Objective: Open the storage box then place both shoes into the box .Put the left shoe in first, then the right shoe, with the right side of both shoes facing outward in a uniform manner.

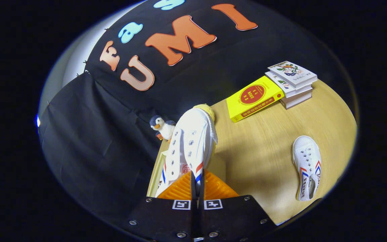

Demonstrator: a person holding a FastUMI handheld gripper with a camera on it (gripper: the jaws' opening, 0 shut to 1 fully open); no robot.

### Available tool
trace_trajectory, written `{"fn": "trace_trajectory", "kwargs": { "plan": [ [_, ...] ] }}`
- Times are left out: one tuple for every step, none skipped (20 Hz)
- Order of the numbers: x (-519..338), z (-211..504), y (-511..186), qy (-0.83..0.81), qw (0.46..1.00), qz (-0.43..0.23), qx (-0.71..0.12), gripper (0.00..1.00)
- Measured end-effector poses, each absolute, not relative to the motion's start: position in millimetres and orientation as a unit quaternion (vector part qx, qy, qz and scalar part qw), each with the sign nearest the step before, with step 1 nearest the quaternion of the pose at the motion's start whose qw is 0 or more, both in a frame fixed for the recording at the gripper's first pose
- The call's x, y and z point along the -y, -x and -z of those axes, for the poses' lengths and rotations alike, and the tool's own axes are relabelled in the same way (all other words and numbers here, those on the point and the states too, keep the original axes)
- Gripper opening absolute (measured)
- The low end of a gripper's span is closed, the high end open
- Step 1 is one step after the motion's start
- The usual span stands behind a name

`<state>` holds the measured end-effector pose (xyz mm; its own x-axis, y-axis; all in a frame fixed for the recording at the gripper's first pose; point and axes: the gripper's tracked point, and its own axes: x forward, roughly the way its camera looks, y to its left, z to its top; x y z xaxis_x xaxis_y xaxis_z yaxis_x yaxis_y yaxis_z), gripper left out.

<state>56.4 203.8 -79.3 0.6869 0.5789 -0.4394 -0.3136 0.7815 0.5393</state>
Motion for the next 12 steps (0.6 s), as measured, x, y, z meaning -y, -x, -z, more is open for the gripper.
{"fn": "trace_trajectory", "kwargs": {
  "plan": [
    [-218.9,78.9,-52.9,-0.214,0.891,-0.255,-0.308,0.0],
    [-232.6,80.3,-49.1,-0.213,0.889,-0.258,-0.312,0.0],
    [-245.7,84.8,-46.4,-0.211,0.887,-0.26,-0.317,0.0],
    [-258.8,90.3,-45.4,-0.207,0.887,-0.261,-0.321,0.0],
    [-269.7,96.4,-43.0,-0.204,0.885,-0.26,-0.328,0.0],
    [-281.4,102.4,-41.2,-0.2,0.883,-0.26,-0.336,0.0],
    [-292.4,110.2,-39.8,-0.196,0.882,-0.259,-0.343,0.0],
    [-301.9,117.9,-39.0,-0.188,0.881,-0.256,-0.351,0.0],
    [-309.8,126.1,-38.2,-0.178,0.881,-0.253,-0.357,0.0],
    [-315.9,135.0,-37.4,-0.17,0.881,-0.25,-0.364,0.0],
    [-323.1,142.9,-36.2,-0.165,0.88,-0.246,-0.371,0.0],
    [-329.4,150.5,-35.7,-0.164,0.878,-0.243,-0.379,0.0]
  ]
}}
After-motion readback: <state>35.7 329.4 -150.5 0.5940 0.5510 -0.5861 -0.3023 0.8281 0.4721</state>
